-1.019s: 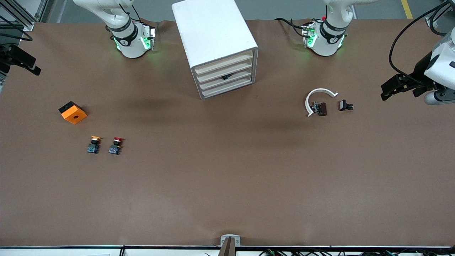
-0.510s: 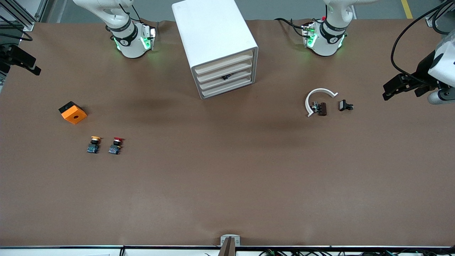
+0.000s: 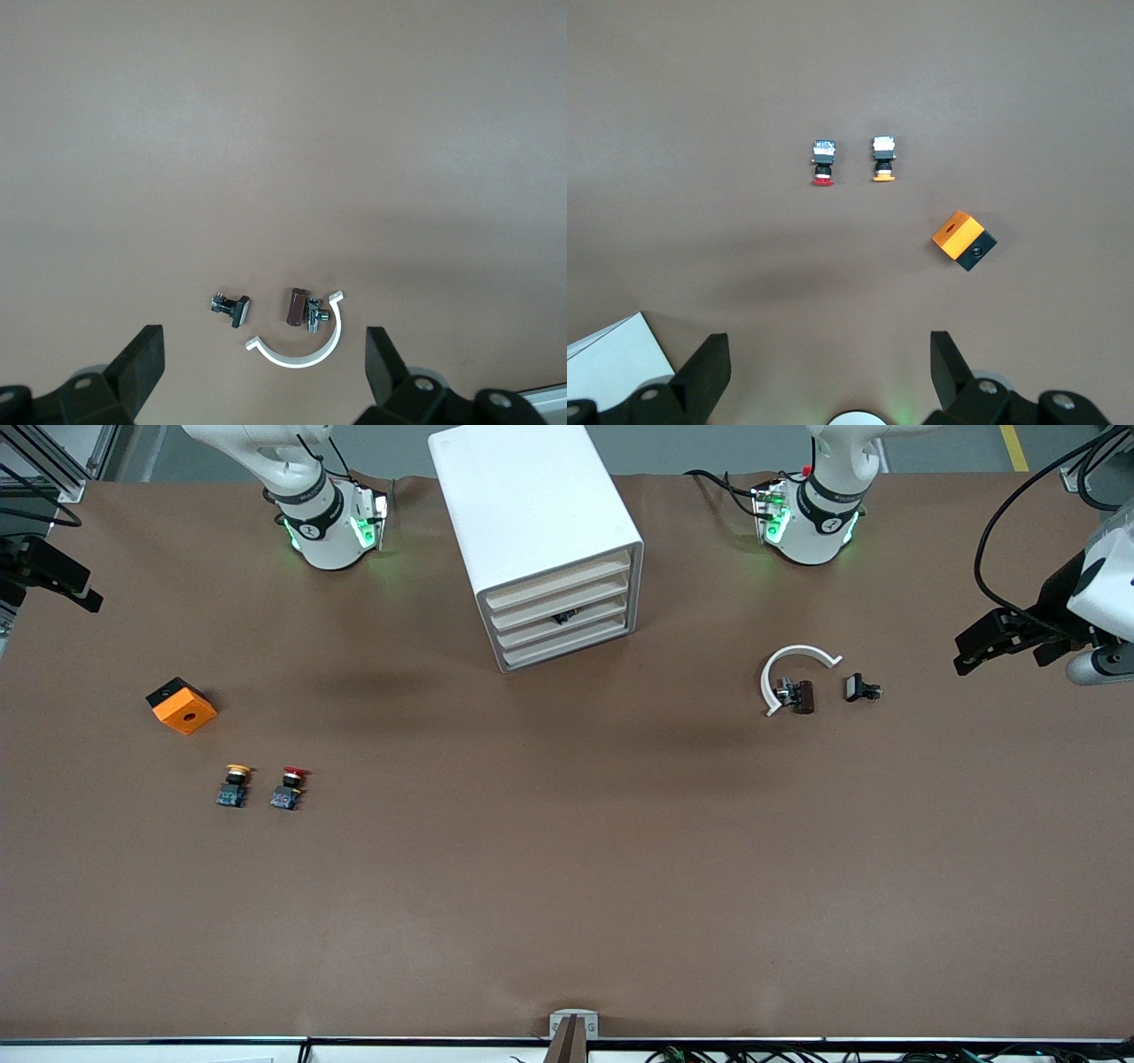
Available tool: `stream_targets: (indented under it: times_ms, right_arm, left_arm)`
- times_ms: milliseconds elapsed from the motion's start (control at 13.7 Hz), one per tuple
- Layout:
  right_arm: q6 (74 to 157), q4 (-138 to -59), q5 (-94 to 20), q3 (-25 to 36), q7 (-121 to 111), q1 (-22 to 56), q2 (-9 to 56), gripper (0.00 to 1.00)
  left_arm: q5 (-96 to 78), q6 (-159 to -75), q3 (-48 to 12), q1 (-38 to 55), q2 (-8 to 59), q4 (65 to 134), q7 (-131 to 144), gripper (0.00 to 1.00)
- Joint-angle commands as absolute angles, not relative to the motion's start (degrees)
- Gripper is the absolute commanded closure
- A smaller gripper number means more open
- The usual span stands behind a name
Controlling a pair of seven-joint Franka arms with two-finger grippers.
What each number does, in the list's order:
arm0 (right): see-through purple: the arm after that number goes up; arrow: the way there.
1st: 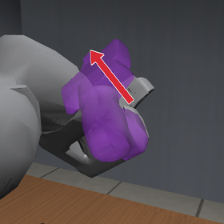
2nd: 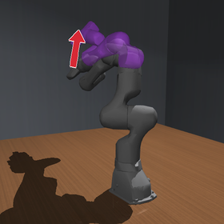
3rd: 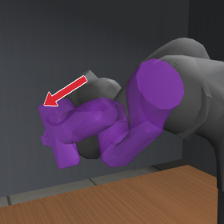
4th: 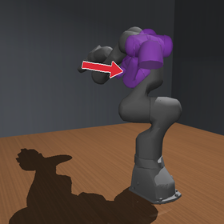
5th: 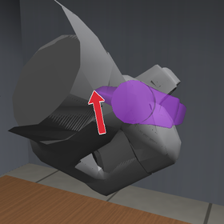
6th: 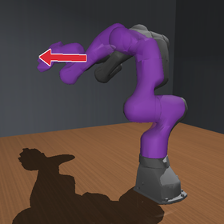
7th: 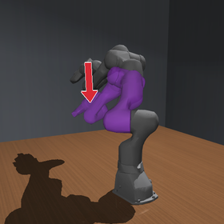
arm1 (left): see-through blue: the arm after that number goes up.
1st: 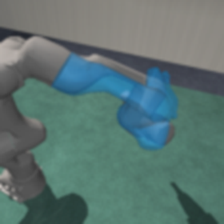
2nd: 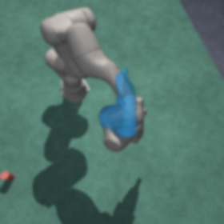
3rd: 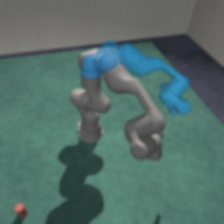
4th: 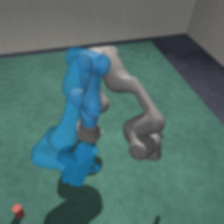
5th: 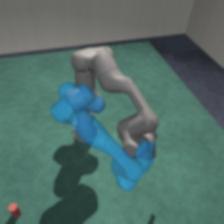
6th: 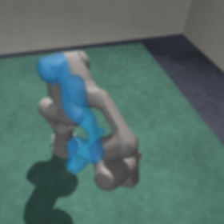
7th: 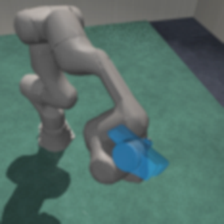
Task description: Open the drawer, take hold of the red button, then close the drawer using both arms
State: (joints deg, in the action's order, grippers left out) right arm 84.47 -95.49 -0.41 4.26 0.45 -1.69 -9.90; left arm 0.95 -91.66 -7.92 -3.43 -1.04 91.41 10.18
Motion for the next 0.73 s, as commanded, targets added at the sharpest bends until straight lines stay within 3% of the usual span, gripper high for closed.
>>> stream_targets:
  times_ms: [0, 218, 655]
  right_arm:
    - [83.2, -92.6, -0.4, 4.0, 0.7, -2.2, -7.9, 0.0]
    - [77.4, -83.5, -0.4, 4.0, 0.8, -2.2, -1.1, 0.0]
    - [76.1, -83.5, -0.4, 4.0, 0.6, -2.0, -0.9, 0.0]
  left_arm:
    - [0.5, -90.5, -8.0, -3.7, -0.2, 90.4, 10.3, 0.0]
    - [0.5, -90.5, -7.9, -4.7, -0.4, 90.4, 10.3, 0.0]
    - [0.6, -90.7, -8.0, -5.8, -0.9, 91.3, 10.3, 0.0]
